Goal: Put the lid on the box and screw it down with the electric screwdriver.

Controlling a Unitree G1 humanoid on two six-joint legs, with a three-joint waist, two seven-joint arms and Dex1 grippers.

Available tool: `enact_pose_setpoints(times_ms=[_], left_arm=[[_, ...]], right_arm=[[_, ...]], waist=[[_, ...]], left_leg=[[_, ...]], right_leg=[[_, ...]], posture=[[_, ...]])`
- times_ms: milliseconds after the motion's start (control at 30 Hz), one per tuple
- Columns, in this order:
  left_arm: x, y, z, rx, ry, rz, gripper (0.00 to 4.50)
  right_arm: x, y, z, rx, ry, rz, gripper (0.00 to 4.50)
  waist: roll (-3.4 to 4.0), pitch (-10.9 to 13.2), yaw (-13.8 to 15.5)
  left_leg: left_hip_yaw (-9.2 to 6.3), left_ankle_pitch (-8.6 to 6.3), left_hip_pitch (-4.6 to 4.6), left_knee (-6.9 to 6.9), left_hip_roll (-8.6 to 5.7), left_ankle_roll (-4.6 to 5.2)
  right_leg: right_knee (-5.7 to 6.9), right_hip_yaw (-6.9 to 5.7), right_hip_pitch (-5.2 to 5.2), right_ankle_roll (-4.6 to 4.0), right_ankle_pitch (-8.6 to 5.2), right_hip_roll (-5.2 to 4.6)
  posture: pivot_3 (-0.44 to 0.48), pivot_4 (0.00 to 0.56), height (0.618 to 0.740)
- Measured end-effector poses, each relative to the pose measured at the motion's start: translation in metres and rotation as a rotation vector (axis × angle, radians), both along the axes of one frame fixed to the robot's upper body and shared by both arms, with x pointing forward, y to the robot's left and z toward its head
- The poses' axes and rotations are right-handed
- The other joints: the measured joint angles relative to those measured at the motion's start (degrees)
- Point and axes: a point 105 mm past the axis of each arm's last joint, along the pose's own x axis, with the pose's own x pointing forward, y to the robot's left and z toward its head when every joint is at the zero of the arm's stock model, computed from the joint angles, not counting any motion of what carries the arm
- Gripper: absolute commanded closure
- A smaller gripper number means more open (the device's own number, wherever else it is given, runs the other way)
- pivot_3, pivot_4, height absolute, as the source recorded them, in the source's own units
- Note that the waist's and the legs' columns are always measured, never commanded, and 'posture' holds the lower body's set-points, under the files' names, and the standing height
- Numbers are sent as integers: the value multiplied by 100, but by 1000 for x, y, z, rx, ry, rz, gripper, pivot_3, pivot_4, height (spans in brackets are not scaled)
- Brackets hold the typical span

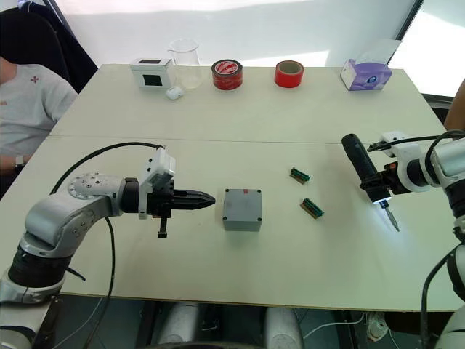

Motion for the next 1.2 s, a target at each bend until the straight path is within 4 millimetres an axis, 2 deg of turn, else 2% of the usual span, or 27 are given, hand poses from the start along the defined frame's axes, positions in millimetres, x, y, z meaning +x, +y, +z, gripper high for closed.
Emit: enact_pose_setpoints(times_ms=[67, 100, 133, 167, 267, 500, 733, 867, 1000, 1067, 1133, 1167, 1200], left_arm=[[1, 0, 0, -2, 1, 12, 4500], [1, 0, 0, -2, 2, 17, 4500], [1, 0, 0, -5, 3, 17, 4500], [1, -1, 1, -9, 5, 16, 4500], [0, 0, 2, -6, -2, 22, 4500], [6, 6, -2, -3, 14, 53, 4500], [14, 17, -3, 2, 19, 92, 4500], [20, 23, -4, 3, 18, 119, 4500], [26, 28, -7, 13, 13, 148, 4500], [30, 32, -9, 17, 15, 164, 4500], [32, 33, -12, 35, 14, 172, 4500], [32, 30, -15, 54, 5, 160, 4500], [31, 29, -18, 62, 2, 152, 4500]], right_arm=[[-1, -5, -7, -1, 30, -6, 2742], [-1, -5, -8, -1, 35, -3, 1725], [0, -6, -9, -3, 39, 2, 1530], [0, -7, -9, -11, 41, 7, 1087], [0, -14, -10, -54, 42, 20, 124], [3, -14, -11, -57, 34, 31, 50], [20, 0, 22, -97, -148, 157, 50], [20, 11, 47, -60, -244, 194, 50], [17, 22, 52, -67, -297, 247, 50], [15, 37, 52, -44, -326, 312, 50], [8, 72, 62, 54, -418, 445, 50], [-3, 100, 68, 97, -527, 587, 50], [-10, 115, 69, 101, -589, 676, 50]], waist=[[0, 0, 1], [0, 0, -4], [0, 0, -7], [0, 0, -3], [0, 0, -2], [1, -1, -9], [1, -1, -11], [0, -1, 2], [0, -1, 3], [0, -1, -2], [-1, -1, -5], [-5, -4, 6], [-8, -5, 18]], left_leg=[[0, 4, 1, 0, 0, -6], [3, 5, 1, 0, 0, -8], [2, 6, 3, 0, 1, -10], [2, 7, 3, 0, 1, -11], [3, 8, 6, 1, 1, -13], [2, 14, 11, 0, 2, -23], [2, 15, 13, 1, 2, -25], [1, 15, 13, 2, 2, -26], [1, 15, 14, 3, 2, -26], [2, 15, 15, 3, 2, -26], [0, 17, 17, 2, 4, -29], [-5, 17, 20, 1, 5, -30], [-6, 18, 20, 1, 7, -31]], right_leg=[[2, -1, 0, 2, 1, 1], [3, -1, 0, 3, 2, 1], [4, -1, 1, 3, 2, 2], [4, -1, 1, 4, 2, 2], [4, -1, 4, 4, 2, 2], [14, -1, 5, 4, 2, 5], [20, -1, 4, 5, 1, 4], [23, -1, 4, 5, 1, 4], [25, -1, 4, 5, 1, 2], [33, -1, 2, 5, 1, 1], [38, -1, 1, 5, 1, 3], [41, -3, 4, 6, 0, 7], [42, -3, 5, 9, -2, 9]], posture=[[0, 150, 715], [0, 150, 715], [0, 150, 715], [0, 150, 715], [0, 150, 715], [0, 150, 715], [0, 150, 715], [0, 150, 715], [0, 150, 715], [0, 150, 715], [0, 150, 715], [0, 150, 715], [0, 150, 715]])
